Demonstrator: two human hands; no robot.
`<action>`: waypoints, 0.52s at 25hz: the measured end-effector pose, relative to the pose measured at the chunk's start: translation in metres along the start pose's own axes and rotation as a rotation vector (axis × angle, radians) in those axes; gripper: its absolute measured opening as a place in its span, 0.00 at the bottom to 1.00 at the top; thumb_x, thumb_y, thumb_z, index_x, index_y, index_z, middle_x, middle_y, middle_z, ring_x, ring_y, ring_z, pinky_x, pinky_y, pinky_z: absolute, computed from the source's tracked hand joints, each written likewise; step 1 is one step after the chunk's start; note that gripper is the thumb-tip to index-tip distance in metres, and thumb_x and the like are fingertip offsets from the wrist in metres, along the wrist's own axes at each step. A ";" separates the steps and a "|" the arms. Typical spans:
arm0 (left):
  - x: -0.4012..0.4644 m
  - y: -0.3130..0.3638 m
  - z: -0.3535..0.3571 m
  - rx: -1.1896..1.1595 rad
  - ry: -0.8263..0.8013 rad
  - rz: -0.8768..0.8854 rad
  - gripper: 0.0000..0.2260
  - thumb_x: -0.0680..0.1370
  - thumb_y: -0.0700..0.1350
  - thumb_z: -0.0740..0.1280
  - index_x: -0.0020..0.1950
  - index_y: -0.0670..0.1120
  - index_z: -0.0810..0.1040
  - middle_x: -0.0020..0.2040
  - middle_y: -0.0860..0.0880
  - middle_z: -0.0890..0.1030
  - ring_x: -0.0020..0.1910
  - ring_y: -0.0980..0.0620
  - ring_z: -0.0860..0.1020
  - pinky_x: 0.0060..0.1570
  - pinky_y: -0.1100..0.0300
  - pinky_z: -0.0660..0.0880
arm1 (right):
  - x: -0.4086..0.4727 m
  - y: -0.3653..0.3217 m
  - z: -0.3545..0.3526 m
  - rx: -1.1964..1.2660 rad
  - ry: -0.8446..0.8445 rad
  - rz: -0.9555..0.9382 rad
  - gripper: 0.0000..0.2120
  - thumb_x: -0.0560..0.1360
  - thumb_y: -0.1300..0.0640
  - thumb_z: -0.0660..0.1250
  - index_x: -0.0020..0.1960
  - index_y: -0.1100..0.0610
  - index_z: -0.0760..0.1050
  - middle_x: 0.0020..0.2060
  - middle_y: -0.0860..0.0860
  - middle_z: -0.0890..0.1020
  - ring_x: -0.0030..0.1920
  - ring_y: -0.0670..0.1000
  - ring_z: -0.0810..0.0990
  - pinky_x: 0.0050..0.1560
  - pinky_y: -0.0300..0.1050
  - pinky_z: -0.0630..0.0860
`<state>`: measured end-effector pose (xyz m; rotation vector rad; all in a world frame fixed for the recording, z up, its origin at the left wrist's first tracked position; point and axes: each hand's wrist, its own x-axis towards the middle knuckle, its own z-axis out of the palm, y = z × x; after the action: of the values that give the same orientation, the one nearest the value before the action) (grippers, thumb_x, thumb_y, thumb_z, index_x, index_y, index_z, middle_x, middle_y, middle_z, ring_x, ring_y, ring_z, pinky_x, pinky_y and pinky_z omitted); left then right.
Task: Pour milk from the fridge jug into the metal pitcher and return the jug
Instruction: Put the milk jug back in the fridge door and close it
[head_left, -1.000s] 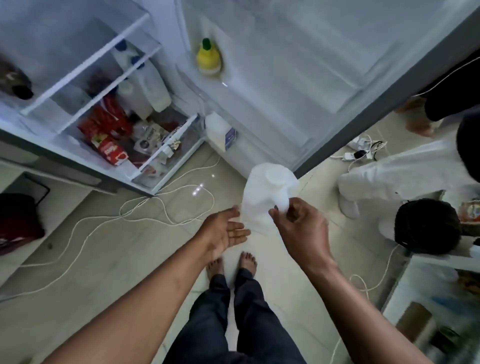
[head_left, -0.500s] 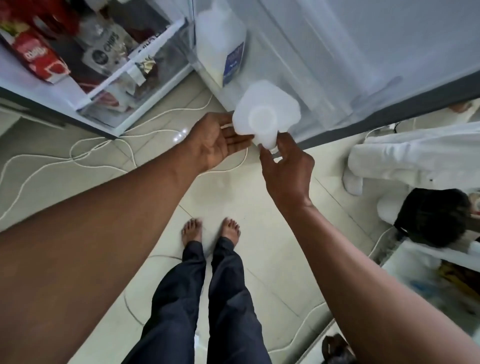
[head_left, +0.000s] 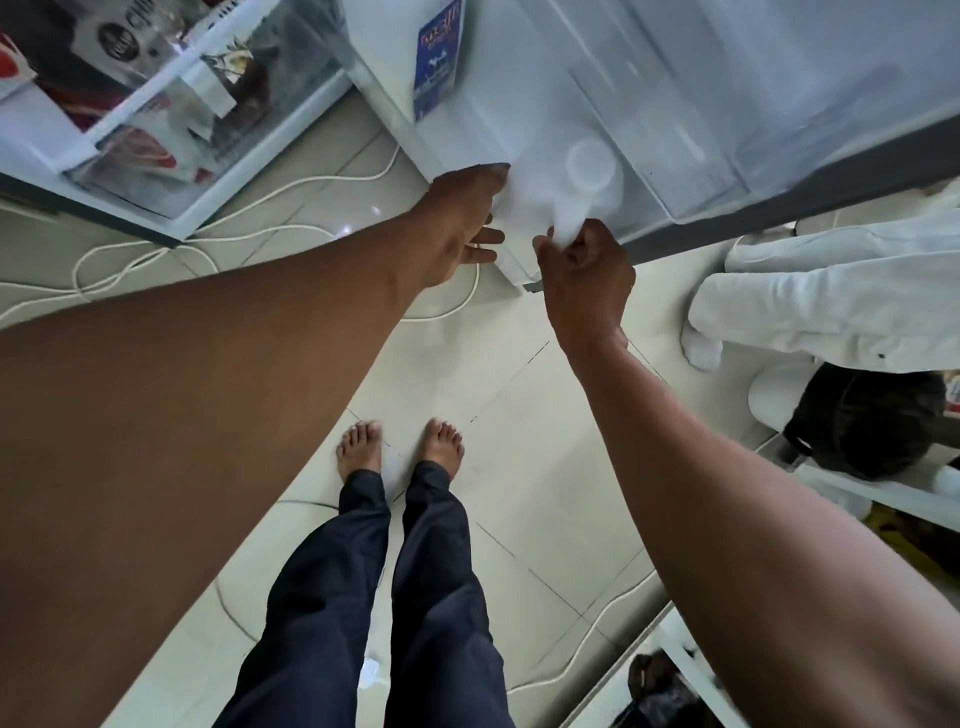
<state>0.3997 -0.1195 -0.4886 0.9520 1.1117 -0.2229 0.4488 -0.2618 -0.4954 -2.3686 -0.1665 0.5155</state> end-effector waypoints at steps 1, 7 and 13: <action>0.000 0.001 0.001 0.019 -0.003 0.006 0.16 0.84 0.55 0.61 0.70 0.52 0.74 0.66 0.42 0.77 0.58 0.43 0.82 0.58 0.47 0.81 | 0.003 -0.001 0.001 -0.001 -0.007 0.016 0.17 0.73 0.51 0.74 0.42 0.64 0.74 0.32 0.58 0.77 0.35 0.54 0.71 0.38 0.45 0.68; -0.027 -0.002 0.002 0.145 -0.010 0.101 0.10 0.85 0.50 0.58 0.64 0.58 0.76 0.59 0.48 0.76 0.58 0.46 0.81 0.61 0.47 0.80 | 0.001 -0.007 -0.008 -0.027 -0.035 0.117 0.13 0.74 0.52 0.73 0.40 0.61 0.74 0.33 0.53 0.78 0.35 0.53 0.73 0.37 0.42 0.68; -0.091 -0.026 -0.022 0.575 0.096 0.387 0.19 0.83 0.47 0.61 0.74 0.48 0.74 0.73 0.48 0.77 0.72 0.48 0.75 0.72 0.62 0.66 | -0.061 -0.038 -0.051 -0.127 -0.128 0.033 0.13 0.80 0.50 0.65 0.59 0.57 0.79 0.49 0.57 0.85 0.49 0.60 0.80 0.48 0.35 0.69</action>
<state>0.3273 -0.1454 -0.4295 1.6833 0.9393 -0.1827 0.4146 -0.2803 -0.4165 -2.4655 -0.2238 0.6909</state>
